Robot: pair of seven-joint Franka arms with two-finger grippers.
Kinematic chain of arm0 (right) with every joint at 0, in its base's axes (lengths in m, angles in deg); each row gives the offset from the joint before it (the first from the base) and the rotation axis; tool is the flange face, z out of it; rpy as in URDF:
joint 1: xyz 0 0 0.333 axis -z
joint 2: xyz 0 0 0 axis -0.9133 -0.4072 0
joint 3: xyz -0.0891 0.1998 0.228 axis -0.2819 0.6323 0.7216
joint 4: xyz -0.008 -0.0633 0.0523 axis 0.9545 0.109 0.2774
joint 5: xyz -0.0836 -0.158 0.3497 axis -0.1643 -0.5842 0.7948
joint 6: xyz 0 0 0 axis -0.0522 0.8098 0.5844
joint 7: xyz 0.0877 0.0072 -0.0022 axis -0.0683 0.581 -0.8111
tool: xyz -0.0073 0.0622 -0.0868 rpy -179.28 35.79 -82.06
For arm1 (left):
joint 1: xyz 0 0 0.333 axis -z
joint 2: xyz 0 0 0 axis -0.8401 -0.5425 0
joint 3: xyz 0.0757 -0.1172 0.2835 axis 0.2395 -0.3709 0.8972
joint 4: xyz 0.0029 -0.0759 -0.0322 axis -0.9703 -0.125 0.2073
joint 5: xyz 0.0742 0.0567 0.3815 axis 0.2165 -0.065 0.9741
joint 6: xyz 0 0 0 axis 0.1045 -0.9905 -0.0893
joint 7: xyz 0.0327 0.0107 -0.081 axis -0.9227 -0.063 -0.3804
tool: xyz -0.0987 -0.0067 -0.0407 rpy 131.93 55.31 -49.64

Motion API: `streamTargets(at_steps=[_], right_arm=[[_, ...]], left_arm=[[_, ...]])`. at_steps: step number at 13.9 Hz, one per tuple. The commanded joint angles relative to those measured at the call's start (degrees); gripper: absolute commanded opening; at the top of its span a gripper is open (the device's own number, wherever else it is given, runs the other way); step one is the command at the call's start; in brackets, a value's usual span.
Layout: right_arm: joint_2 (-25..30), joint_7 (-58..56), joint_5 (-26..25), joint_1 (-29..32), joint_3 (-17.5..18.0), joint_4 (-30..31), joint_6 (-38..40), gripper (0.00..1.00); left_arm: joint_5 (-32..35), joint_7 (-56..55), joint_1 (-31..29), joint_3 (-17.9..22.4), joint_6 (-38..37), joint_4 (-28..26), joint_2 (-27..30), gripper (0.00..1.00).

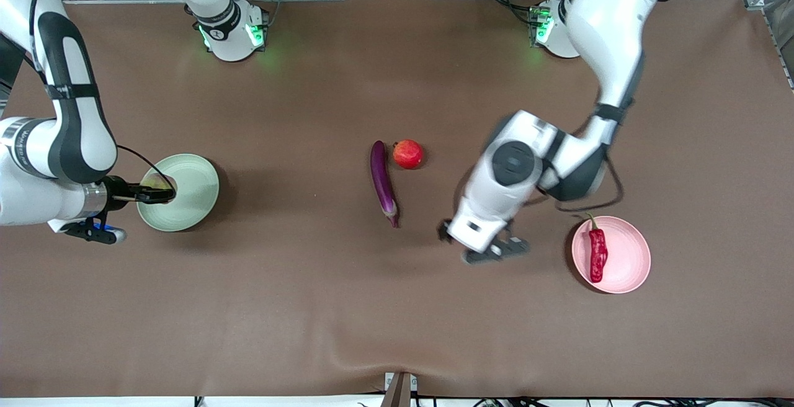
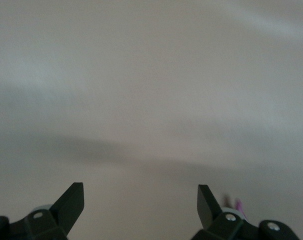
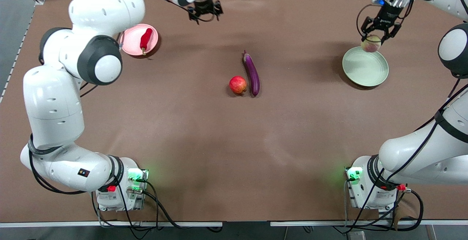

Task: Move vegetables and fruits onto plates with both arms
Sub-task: 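Carry the peach to the green plate with the right gripper, then place the peach on the green plate while the left gripper lifts the eggplant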

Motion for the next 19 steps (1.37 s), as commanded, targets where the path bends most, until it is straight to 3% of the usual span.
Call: streamTargets(at_steps=[1, 3, 7, 8, 9, 10, 14, 17, 19], right_arm=[[3.2, -4.35, 0.24, 0.02, -0.52, 10.57, -9.59, 0.0], [3.03, -7.08, 0.33, 1.5, -1.04, 13.5, -12.88, 0.0], [2.76, -11.13, 3.49, 3.18, -1.13, 16.94, -15.44, 0.04], [2.67, -11.13, 3.67, 3.09, -1.13, 17.11, -15.44, 0.28], [2.59, -11.05, 3.67, 3.01, -1.13, 17.03, -15.52, 0.83], [2.59, -11.05, 3.85, 3.18, -1.13, 17.03, -15.53, 1.0], [2.67, -10.34, 4.28, 2.22, -1.05, 12.04, -8.88, 1.0], [2.59, -6.76, 10.77, 2.48, -1.22, 4.74, 1.76, 1.0], [2.59, 1.13, 11.14, 0.56, -1.05, 0.44, 5.73, 1.0]], left_arm=[[-3.69, -3.65, 4.18, 0.66, -3.57, -0.64, 0.89, 1.0], [-8.17, -5.67, 9.1, 0.83, -4.02, -0.64, 0.37, 1.0], [-8.8, -11.56, 13.51, 1.36, -3.75, -0.64, -2.88, 1.0], [-8.8, -12.27, 13.86, 1.36, -3.32, -0.56, -3.58, 1.0], [-8.63, -12.8, 14.48, 1.45, -2.7, -0.47, -4.29, 1.0], [-8.45, -13.15, 15.18, 1.88, -0.52, -0.38, -5.25, 1.0], [-8.45, -15.34, 19.83, 8.11, 9.24, 0.41, -8.85, 1.0], [-8.45, -19.47, 25.27, 13.47, 13.46, 0.76, -11.93, 1.0], [-8.45, -22.63, 28.01, 16.12, 17.5, 0.85, -13.34, 1.0]])
